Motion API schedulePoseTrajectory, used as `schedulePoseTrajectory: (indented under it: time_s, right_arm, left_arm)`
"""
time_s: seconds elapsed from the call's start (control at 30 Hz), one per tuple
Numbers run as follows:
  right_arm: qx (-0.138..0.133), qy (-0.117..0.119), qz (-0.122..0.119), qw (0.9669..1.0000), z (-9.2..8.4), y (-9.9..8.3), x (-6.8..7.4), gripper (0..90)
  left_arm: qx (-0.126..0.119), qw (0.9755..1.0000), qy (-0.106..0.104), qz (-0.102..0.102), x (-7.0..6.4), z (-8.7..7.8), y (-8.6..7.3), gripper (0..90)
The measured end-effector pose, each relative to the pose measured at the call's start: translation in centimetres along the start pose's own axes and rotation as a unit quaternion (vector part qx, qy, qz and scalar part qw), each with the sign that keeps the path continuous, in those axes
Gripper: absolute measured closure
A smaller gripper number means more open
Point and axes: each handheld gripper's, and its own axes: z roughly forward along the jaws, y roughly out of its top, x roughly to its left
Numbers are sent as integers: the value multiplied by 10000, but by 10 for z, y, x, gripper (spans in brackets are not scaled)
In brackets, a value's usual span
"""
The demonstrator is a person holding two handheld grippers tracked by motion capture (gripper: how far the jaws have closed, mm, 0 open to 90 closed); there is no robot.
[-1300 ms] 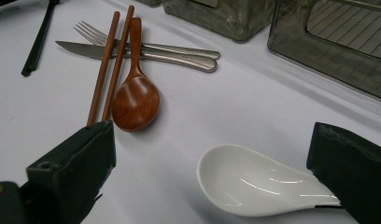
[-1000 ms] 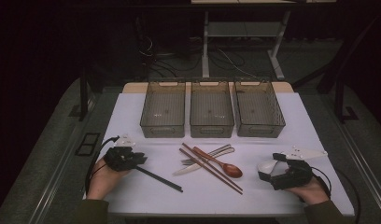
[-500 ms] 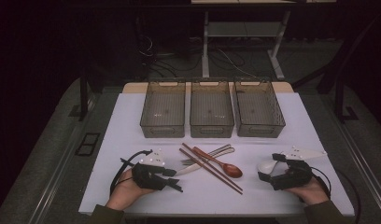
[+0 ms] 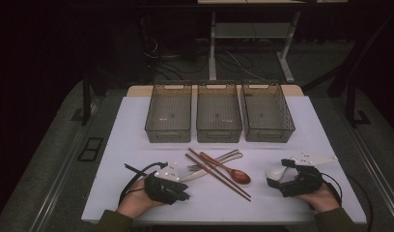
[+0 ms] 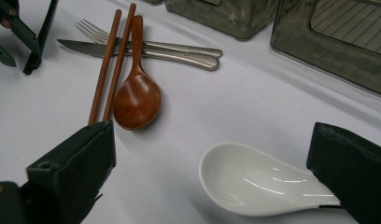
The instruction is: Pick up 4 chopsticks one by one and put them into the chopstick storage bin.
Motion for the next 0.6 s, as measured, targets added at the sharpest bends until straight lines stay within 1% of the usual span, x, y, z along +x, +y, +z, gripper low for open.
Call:
schedulePoseTrajectory:
  time_s: [0.13, 0.17, 0.23, 0.37, 0.43, 0.6]
  right_arm:
    - [1, 1, -2, 10000, 0, 0, 0, 13]
    - [1, 1, -2, 10000, 0, 0, 0, 13]
    - [-1, 1, -1, 10000, 0, 0, 0, 13]
    - [2, 1, -2, 10000, 0, 0, 0, 13]
    - [7, 3, 8, 10000, 0, 0, 0, 13]
    - [2, -2, 1, 10000, 0, 0, 0, 13]
  left_arm:
    - [143, 9998, 76, 90, -1, 4, 0, 641]
    - [143, 9998, 76, 90, -1, 4, 0, 648]
    - [201, 9996, 99, 155, -2, 5, 0, 651]
    - [222, 9994, 125, 229, -3, 5, 0, 660]
    - [219, 9994, 116, 223, -3, 5, 0, 675]
    - [268, 9991, 160, 288, -4, 5, 1, 712]
